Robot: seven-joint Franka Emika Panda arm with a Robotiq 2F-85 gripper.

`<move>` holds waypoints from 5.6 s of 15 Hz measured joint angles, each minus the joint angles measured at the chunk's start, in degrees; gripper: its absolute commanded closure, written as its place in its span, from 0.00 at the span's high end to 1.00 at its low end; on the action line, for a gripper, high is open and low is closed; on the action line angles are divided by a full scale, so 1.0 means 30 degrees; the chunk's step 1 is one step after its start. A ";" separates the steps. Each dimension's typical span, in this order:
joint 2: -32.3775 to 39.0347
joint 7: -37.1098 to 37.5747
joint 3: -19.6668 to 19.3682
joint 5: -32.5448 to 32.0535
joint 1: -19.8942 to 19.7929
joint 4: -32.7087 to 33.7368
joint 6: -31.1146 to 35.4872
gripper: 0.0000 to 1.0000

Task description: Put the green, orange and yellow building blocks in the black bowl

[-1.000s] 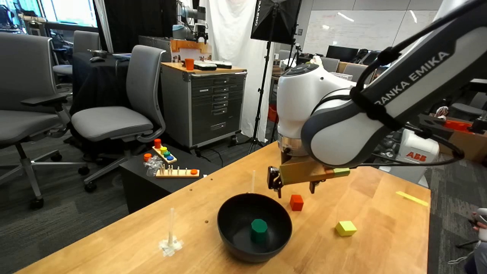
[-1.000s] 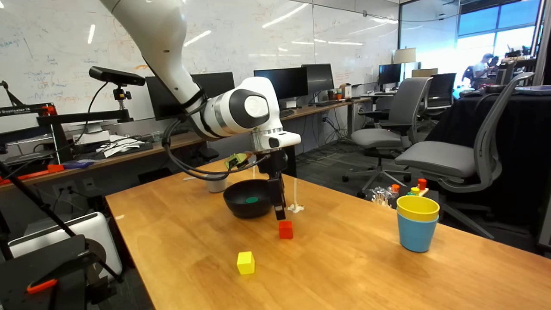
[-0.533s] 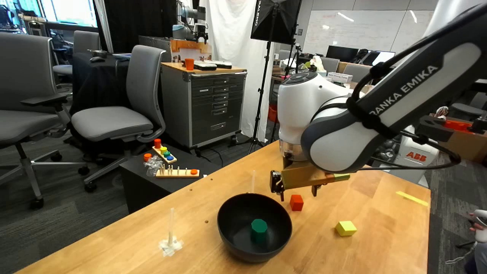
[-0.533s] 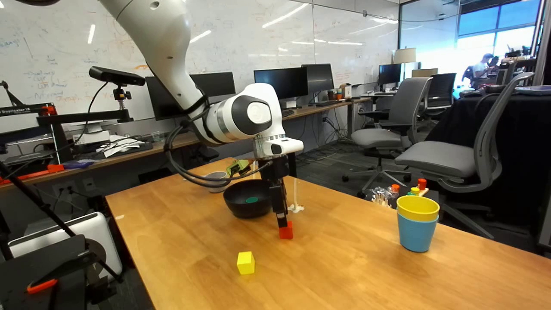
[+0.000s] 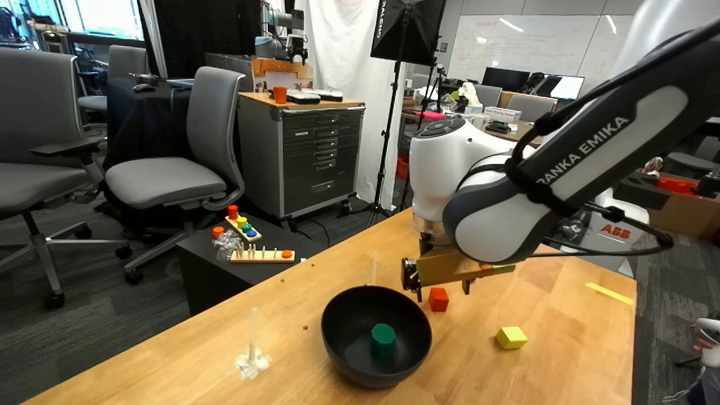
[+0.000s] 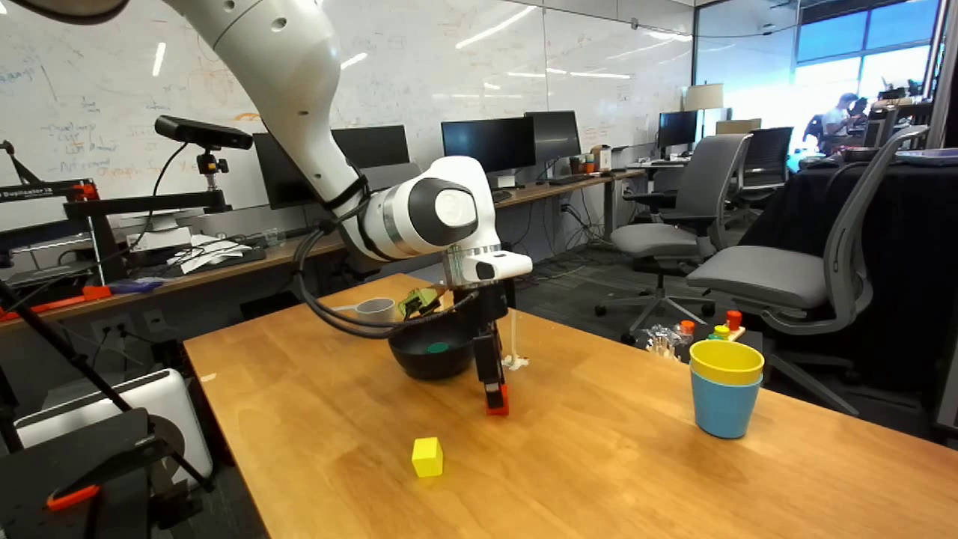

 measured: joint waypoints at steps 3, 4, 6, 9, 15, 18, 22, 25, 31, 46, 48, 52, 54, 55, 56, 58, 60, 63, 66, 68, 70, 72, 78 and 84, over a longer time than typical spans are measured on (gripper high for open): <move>0.0302 0.0000 -0.0053 0.0000 0.0000 0.0030 -0.0003 0.73; 0.0387 0.0000 -0.0073 0.0000 0.0000 0.0041 -0.0004 0.66; 0.0490 0.0000 -0.0084 0.0000 0.0008 0.0192 -0.0004 0.49; 0.0538 0.0000 -0.0085 0.0000 0.0042 0.0423 -0.0006 0.27; 0.0559 0.0001 -0.0123 0.0000 0.0106 0.0536 -0.0009 0.08; 0.0535 0.0012 -0.0233 -0.0026 0.0265 0.0565 0.0030 0.08; 0.0076 0.0098 -0.0803 -0.0107 0.0903 0.0591 0.0251 0.08; -0.1074 0.0131 -0.0914 -0.0132 0.1373 0.0407 0.0378 0.08; -0.4262 0.0134 0.0334 0.0084 0.1854 -0.1016 0.0364 0.08; -0.4674 -0.1183 0.3738 0.3037 0.1727 -0.3213 0.0386 0.08; -0.4327 -0.1184 0.3733 0.3037 0.1727 -0.3197 0.0475 0.08; -0.3668 -0.1223 0.3709 0.3037 0.1780 -0.3189 0.1034 0.08; -0.3376 -0.1298 0.3701 0.3037 0.1835 -0.3161 0.1337 0.08; -0.3239 -0.1347 0.3697 0.3037 0.1854 -0.3115 0.1489 0.08; -0.3120 -0.1391 0.3695 0.3037 0.1868 -0.3035 0.1562 0.08; -0.2913 -0.1466 0.3675 0.3037 0.1875 -0.2832 0.1692 0.08; -0.2743 -0.1536 0.3612 0.3037 0.1879 -0.2625 0.1805 0.09; -0.2480 -0.1585 0.3459 0.3037 0.1886 -0.2344 0.1880 0.11; -0.2243 -0.1604 0.3294 0.3036 0.1921 -0.2124 0.1900 0.20; -0.2104 -0.1606 0.3193 0.3036 0.1962 -0.1981 0.1907 0.55; -0.1966 -0.1606 0.3103 0.3034 0.2011 -0.1858 0.1909 0.62; -0.1867 -0.1607 0.3039 0.3033 0.2053 -0.1782 0.1911 0.79; -0.1880 -0.1609 0.2789 0.2991 0.2210 -0.1426 0.1935 1.00; -0.3041 -0.1593 0.1669 0.2344 0.2487 -0.1074 0.2111 1.00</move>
